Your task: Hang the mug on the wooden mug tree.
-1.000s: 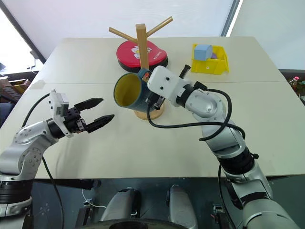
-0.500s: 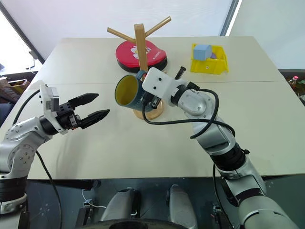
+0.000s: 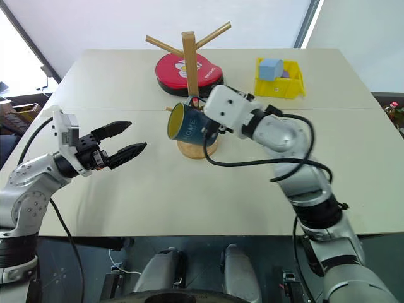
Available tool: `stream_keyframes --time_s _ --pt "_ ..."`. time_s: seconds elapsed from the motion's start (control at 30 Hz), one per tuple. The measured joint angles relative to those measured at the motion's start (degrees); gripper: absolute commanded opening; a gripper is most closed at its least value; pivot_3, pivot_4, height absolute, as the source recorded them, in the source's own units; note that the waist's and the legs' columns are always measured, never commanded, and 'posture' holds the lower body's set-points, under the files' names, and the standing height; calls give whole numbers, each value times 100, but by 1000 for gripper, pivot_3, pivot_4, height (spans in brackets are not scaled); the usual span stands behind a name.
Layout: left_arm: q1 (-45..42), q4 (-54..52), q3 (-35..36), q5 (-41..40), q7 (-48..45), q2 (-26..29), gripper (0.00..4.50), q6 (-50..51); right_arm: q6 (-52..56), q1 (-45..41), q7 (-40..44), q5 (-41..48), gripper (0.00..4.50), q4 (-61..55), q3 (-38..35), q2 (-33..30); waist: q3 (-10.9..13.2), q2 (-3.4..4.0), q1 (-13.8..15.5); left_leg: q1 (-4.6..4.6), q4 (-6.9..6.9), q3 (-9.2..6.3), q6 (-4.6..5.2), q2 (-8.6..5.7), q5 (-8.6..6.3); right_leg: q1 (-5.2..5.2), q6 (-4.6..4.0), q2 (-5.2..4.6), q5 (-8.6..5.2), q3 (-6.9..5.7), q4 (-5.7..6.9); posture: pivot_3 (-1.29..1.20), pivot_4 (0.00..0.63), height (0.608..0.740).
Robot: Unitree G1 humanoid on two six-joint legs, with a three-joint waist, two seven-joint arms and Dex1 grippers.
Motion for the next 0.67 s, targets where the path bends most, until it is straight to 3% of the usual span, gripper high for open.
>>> stream_keyframes --time_s 0.13,0.33,0.4,0.67 --pt "108 323 -1 339 316 -62 4500 -98 -24 985 304 876 2505 -29 -769 -23 2 -2 -12 2 -4 2 1 1 0 -1 0 0 0 3 0 0 150 735" --pt "270 1361 0 1321 1310 -580 4500 -820 -513 2098 -320 1415 2505 973 -1695 866 2 -4 -10 10 -5 4 0 5 0 -1 -1 3 0 5 8 0 150 735" --pt "275 1640 8 1644 1688 -700 4500 -1052 -716 2198 -609 1493 2505 1467 -1877 1177 3 -4 -11 10 -4 5 0 5 0 -3 1 2 0 7 9 0 150 735" --pt "499 2035 110 2012 2385 -1074 4500 -1529 -1741 2144 -1148 1534 2505 2945 -2094 1411 3 -2 -16 7 -9 9 -1 5 0 -8 15 -3 9 9 8 0 150 735"
